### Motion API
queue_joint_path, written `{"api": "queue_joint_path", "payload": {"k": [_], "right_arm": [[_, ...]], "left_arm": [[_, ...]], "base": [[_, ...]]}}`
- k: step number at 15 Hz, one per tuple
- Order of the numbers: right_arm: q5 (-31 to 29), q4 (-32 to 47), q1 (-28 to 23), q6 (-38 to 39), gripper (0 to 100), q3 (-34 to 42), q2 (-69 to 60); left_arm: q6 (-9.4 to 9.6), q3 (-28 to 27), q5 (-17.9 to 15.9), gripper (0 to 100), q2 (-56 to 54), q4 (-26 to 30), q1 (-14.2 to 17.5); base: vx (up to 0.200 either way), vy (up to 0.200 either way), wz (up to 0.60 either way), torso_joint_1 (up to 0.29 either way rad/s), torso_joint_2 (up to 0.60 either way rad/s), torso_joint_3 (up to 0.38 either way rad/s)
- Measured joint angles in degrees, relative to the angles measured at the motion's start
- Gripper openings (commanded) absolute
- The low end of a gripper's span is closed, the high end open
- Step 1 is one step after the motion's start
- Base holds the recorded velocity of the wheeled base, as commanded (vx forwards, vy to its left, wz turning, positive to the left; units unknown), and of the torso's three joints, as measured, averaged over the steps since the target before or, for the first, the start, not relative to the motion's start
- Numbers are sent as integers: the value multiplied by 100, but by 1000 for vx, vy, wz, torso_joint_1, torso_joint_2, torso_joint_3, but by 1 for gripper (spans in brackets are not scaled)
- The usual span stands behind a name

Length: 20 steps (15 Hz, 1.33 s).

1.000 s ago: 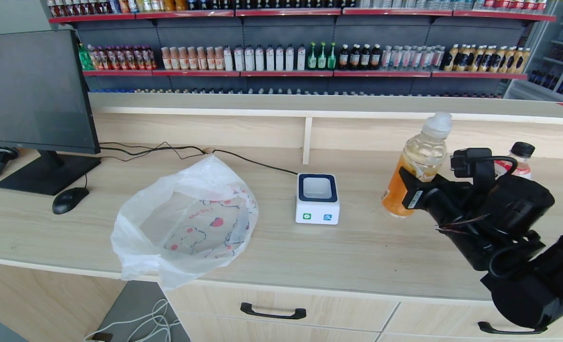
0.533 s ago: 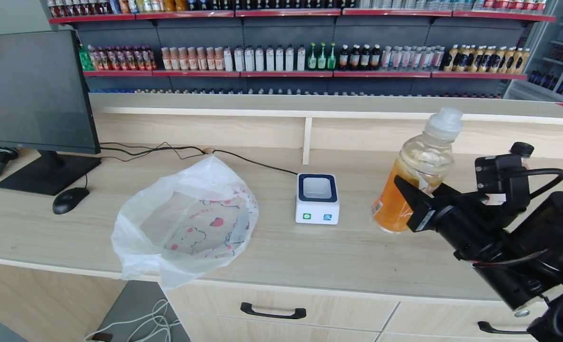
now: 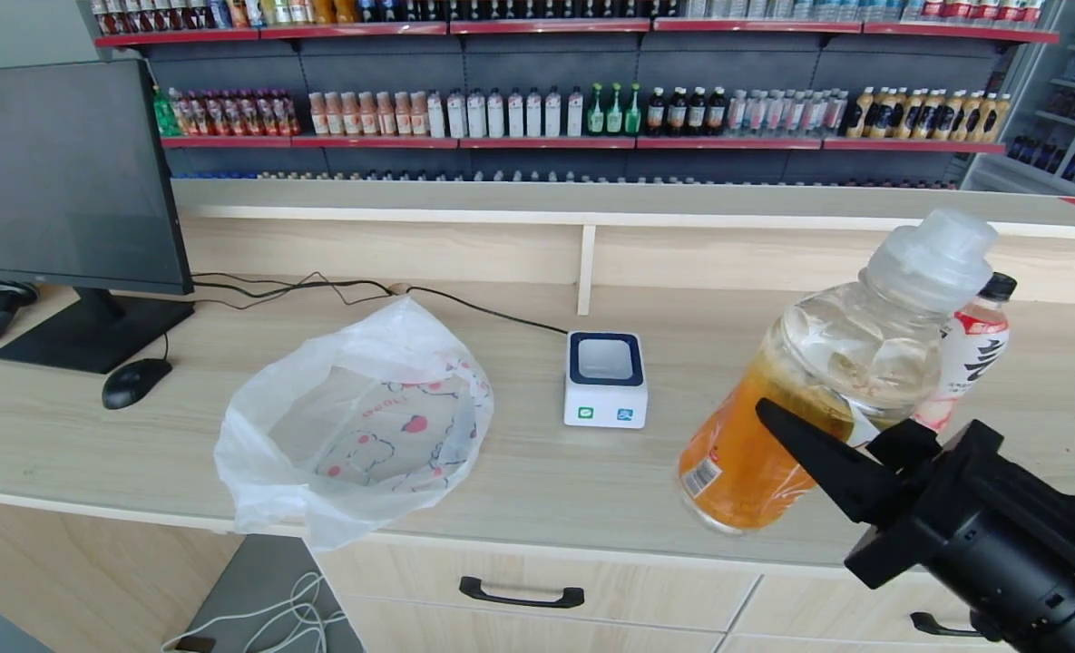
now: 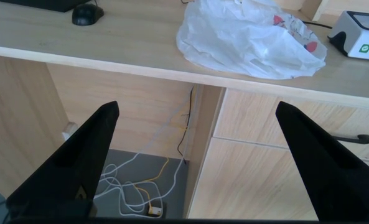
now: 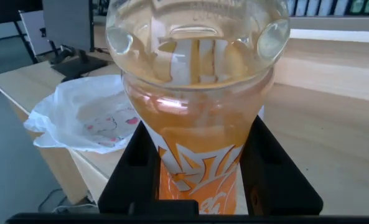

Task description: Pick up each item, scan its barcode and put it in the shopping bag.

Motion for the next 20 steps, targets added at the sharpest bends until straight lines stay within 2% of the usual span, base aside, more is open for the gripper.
{"api": "queue_joint_path", "payload": {"k": [4, 8, 10, 12, 16, 18, 20], "right_arm": [[683, -2, 138, 716, 0, 23, -124], [1033, 4, 201, 2281, 0, -104, 60], [1102, -5, 317, 2927, 0, -256, 156], [1109, 0, 428, 3113, 0, -324, 232], [1114, -11, 1136, 3995, 0, -727, 286], [1109, -20, 1281, 4529, 0, -1011, 300], [1109, 4, 1331, 4745, 0, -1113, 308]], "left_arm": [[-2, -2, 0, 100, 0, -2, 0], [0, 0, -2, 100, 0, -2, 0], [0, 0, 0, 100, 0, -5, 0], [0, 2, 0, 100, 0, -5, 0], [0, 2, 0, 100, 0, -5, 0], [0, 0, 0, 100, 0, -5, 0], [-2, 0, 0, 100, 0, -5, 0]], "base": [[0, 0, 0, 0, 0, 0], [0, 0, 0, 0, 0, 0], [0, 0, 0, 0, 0, 0], [0, 0, 0, 0, 0, 0], [0, 0, 0, 0, 0, 0], [0, 0, 0, 0, 0, 0], [0, 0, 0, 0, 0, 0]]}}
